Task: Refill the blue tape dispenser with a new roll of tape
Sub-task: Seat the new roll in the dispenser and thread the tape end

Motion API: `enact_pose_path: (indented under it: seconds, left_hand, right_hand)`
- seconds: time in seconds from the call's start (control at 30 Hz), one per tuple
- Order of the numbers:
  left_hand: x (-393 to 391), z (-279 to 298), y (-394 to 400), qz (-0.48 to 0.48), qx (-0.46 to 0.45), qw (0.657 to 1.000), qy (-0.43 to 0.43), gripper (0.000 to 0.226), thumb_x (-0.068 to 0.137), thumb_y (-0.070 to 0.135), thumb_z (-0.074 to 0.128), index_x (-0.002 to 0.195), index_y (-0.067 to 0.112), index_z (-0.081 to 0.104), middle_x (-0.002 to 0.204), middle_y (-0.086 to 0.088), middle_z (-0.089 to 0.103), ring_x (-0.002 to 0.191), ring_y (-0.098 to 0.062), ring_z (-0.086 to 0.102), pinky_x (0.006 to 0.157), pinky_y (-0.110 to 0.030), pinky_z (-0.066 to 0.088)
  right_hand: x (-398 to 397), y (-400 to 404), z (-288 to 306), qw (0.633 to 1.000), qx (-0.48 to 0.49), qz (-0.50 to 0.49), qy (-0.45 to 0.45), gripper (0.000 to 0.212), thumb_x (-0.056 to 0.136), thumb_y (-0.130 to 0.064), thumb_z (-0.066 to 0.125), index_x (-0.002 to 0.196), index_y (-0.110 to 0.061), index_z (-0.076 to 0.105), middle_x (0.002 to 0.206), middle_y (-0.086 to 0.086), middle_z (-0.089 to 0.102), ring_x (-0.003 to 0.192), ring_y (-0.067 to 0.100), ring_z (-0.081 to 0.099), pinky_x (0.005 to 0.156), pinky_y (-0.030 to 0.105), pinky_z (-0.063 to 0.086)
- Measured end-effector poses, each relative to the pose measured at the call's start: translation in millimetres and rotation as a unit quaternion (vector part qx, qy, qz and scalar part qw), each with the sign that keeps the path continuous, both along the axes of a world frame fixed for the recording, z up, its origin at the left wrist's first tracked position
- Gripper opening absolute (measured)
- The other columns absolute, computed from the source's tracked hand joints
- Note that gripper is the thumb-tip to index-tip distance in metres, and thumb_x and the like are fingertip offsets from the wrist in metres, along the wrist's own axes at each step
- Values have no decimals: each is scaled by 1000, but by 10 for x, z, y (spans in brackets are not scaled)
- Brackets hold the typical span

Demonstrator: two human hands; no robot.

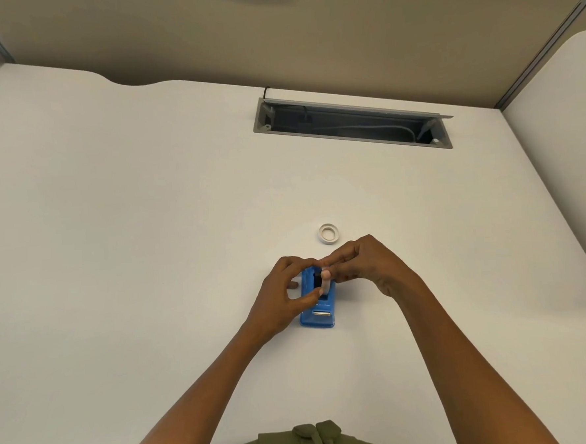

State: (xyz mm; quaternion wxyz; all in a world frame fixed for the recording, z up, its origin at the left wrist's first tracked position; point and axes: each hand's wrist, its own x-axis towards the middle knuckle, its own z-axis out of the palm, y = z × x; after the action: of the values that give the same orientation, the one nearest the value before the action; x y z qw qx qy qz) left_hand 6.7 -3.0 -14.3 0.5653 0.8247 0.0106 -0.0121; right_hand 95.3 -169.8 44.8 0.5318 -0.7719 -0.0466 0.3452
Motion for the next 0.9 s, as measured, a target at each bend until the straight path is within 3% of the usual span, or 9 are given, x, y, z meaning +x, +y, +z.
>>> enact_pose_path:
  seconds: [0.27,0.43,0.63,0.77,0.9]
  left_hand:
    - [-7,5,-11,1,-4,1000,2,45,80,23,70,122,24,54,122,2,51,108,-11,52,88,-20,48]
    - [-25,-8,-18,3,-12,1000,-6,45,79,24,70,118,35,50,120,10,51,108,-5,53,84,-13,47]
    - [-38,-12,-15,6,-26,999,-17,59,75,21,73,111,55,40,120,23,47,110,8,48,83,-6,44]
    - [-36,-12,-23,9,-15,999,-30,49,78,25,71,107,54,44,114,22,50,107,6,50,83,-10,46]
    - [-35,11,-25,4,-7,999,-32,37,82,32,66,110,48,49,115,16,52,107,3,51,85,-17,49]
  right_hand:
    - [-27,15,-21,999,21,-28,4,11,75,-6,76,74,-16,77,72,0,75,72,11,70,61,20,55]
    - [-93,17,-73,997,35,-72,6,13,75,-6,76,88,-4,76,90,14,75,83,18,69,66,22,56]
    - [-187,128,-180,981,46,-186,18,16,75,-8,77,89,0,75,90,18,72,82,23,64,62,24,51]
    - [-236,162,-242,972,55,-227,7,11,75,-11,77,83,-4,75,88,14,72,82,21,63,65,26,50]
    - [-353,143,-292,967,82,-230,-67,8,84,-14,70,90,-17,74,89,0,74,86,13,65,67,21,52]
